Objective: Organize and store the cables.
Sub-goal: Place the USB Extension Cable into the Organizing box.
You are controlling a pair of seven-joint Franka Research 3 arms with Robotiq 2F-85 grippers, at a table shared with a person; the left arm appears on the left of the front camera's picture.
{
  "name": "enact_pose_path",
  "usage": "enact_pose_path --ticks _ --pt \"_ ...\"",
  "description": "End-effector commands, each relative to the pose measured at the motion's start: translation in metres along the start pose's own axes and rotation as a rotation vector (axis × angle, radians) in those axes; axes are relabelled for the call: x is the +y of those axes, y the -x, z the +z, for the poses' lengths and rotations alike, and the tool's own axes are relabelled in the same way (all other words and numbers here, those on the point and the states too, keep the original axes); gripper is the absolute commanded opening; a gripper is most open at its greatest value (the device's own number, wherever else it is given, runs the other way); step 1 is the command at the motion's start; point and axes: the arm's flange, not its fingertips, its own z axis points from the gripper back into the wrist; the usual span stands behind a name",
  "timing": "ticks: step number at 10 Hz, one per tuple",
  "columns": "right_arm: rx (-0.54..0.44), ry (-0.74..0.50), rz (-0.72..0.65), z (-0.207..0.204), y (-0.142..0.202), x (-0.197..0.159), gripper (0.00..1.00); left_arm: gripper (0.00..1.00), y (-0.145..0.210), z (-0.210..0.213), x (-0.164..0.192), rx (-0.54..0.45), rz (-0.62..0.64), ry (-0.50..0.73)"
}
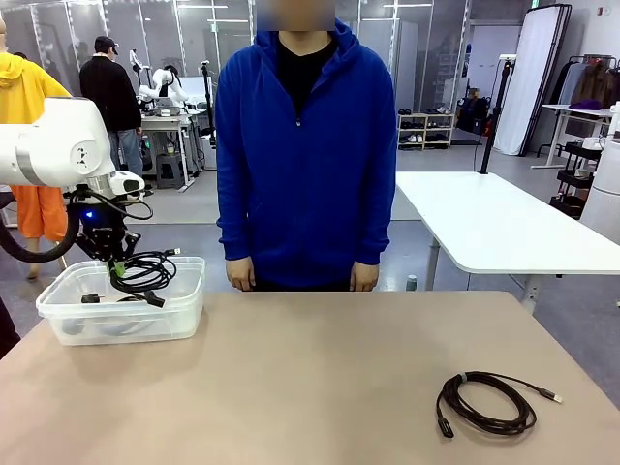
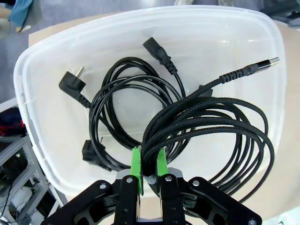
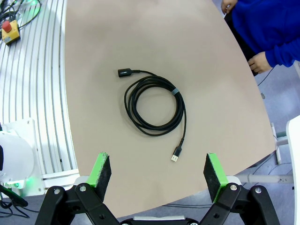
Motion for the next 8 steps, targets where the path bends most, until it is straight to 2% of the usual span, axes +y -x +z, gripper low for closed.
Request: enact_pose_path --ticks 1,3,4,5,6,7,8 --pt "0.016 -0.001 -0.003 0.000 -0.001 0.000 1.00 0.15 -0.002 -0.029 -0.001 -0.032 0.067 0.030" --pt "0.016 -0.001 -0.003 0.000 -0.001 0.000 1.00 0.15 -0.001 -0.050 -0.004 -0.020 0.106 0.021" --pt "0.016 -0.001 -0.003 0.000 -0.001 0.000 1.00 0.27 0.002 -0.050 -0.004 -0.030 0.101 0.001" --pt "0.016 -0.001 -0.003 0.000 -0.001 0.000 1.00 0.27 0.006 -0.046 -0.002 -0.039 0.100 -0.018" --pt "0.016 -0.001 -0.003 0.000 -0.001 0.000 1.00 0.40 0.009 -0.040 -0.002 -0.054 0.110 -0.049" --pt "0.016 -0.001 -0.003 0.000 -0.001 0.000 1.00 0.29 0.011 -0.038 -0.006 -0.064 0.085 -0.058" --pt "0.016 -0.001 -0.003 0.000 -0.001 0.000 1.00 0.52 0.011 -0.036 -0.009 -0.069 0.080 -0.065"
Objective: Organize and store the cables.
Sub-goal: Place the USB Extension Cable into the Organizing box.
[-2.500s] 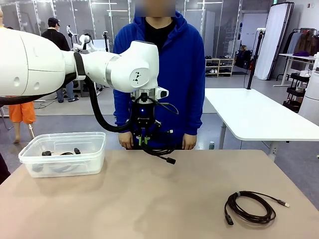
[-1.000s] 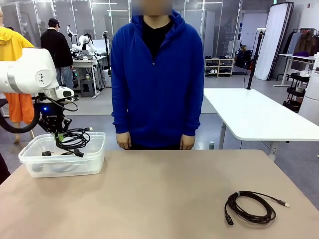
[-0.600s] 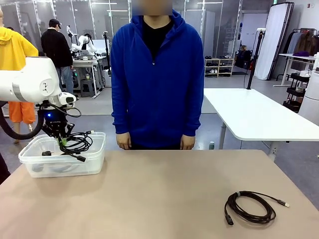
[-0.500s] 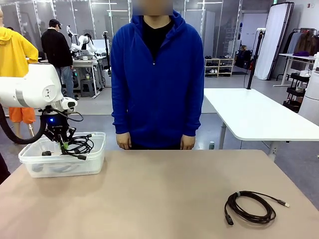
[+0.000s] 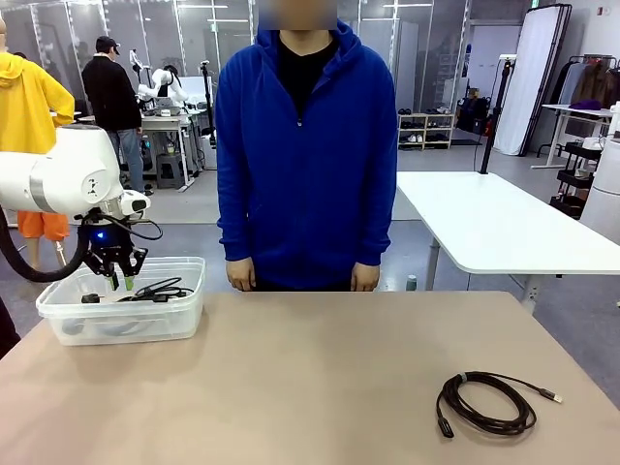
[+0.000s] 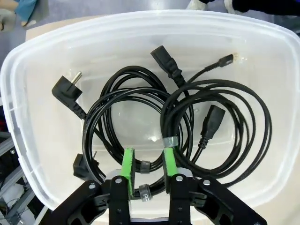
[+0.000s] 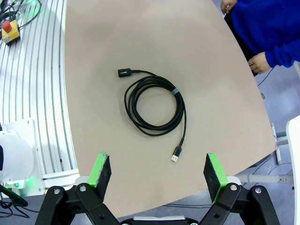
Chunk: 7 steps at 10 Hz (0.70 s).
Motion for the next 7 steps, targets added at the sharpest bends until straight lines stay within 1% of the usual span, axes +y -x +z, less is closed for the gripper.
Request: enact_pose_path --ticks 1,2,3,4,5,6,7 --pt "0.016 -0.001 -0.003 0.000 -0.001 0.000 1.00 0.42 0.014 0.000 -0.005 -0.036 0.002 -0.017" --pt "0.016 -0.001 -0.003 0.000 -0.001 0.000 1.00 0.65 0.015 0.002 -0.005 -0.039 0.001 -0.018" --pt "0.016 -0.001 -0.003 0.000 -0.001 0.000 1.00 0.55 0.016 0.006 -0.004 -0.047 0.004 -0.010" --pt "0.016 -0.001 -0.003 0.000 -0.001 0.000 1.00 0.78 0.019 0.013 -0.004 -0.074 0.014 0.005" --pt "0.016 -0.001 -0.003 0.000 -0.001 0.000 1.00 0.66 0.024 0.020 -0.004 -0.098 -0.005 0.025" --pt "0.016 -0.001 -0.003 0.000 -0.001 0.000 1.00 0.66 0.007 0.010 -0.005 -0.029 -0.012 0.000" --pt "0.016 -0.001 -0.003 0.000 -0.001 0.000 1.00 0.66 0.007 0.010 -0.005 -0.029 -0.012 0.000"
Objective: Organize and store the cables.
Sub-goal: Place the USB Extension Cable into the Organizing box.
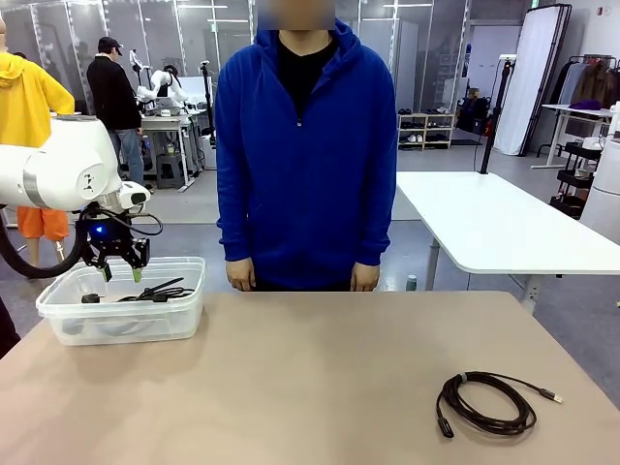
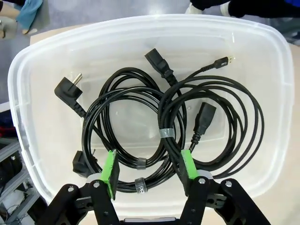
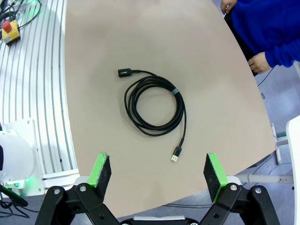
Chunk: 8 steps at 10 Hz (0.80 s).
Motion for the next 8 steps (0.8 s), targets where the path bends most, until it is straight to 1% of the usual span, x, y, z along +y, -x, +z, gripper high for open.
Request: enact_pose_path --ticks 1,8 --pt "0.016 -0.001 -0.003 -0.0003 -0.0013 0.0001 1.00 0.66 -0.0021 -0.0047 0.0000 0.018 -0.001 -0.004" --pt "0.016 -0.001 -0.003 -0.0003 -0.0013 0.0001 1.00 0.66 -0.0021 -0.0047 0.0000 0.018 -0.001 -0.004"
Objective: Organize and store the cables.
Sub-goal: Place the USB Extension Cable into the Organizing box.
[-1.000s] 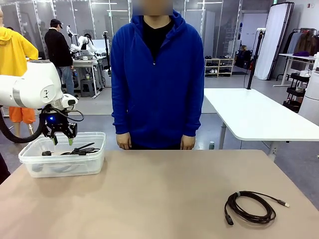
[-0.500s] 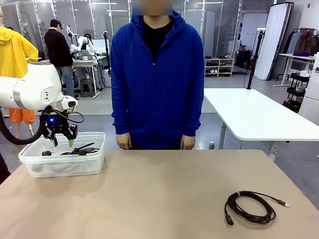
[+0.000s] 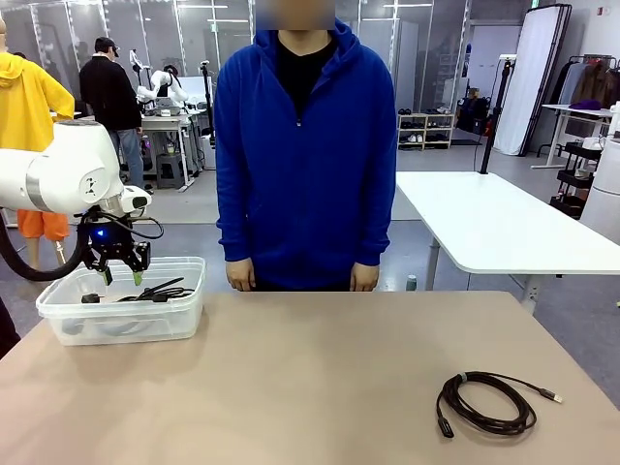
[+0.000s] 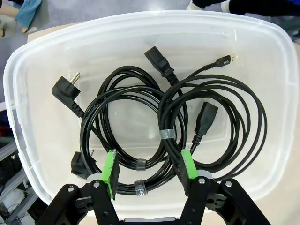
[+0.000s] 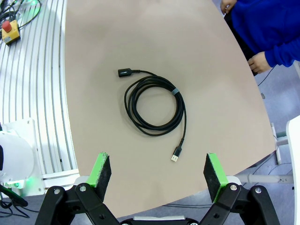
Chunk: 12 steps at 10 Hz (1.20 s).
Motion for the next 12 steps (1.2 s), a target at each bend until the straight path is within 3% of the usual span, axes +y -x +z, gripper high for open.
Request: enact_pose_path --ticks 1,2,3,5,7,12 --pt "0.015 -0.001 -0.003 0.000 -0.001 0.000 1.00 0.66 0.000 0.000 0.000 0.000 0.000 0.000" --pt "0.015 -0.001 -0.003 0.000 -0.001 0.000 1.00 0.94 0.003 0.015 -0.001 -0.117 -0.049 0.003" --pt "0.015 -0.001 -0.003 0.000 -0.001 0.000 1.00 1.00 0.009 0.029 0.000 -0.225 -0.109 0.003" --pt "0.015 -0.001 -0.003 0.000 -0.001 0.000 1.00 1.00 0.038 0.051 0.001 -0.289 -0.169 0.057" --pt "0.015 -0.001 -0.003 0.000 -0.001 0.000 1.00 1.00 0.068 0.077 -0.007 -0.285 -0.255 0.178" --pt "0.015 -0.001 -0.003 0.000 -0.001 0.000 1.00 1.00 0.140 0.123 -0.049 -0.247 -0.345 0.139"
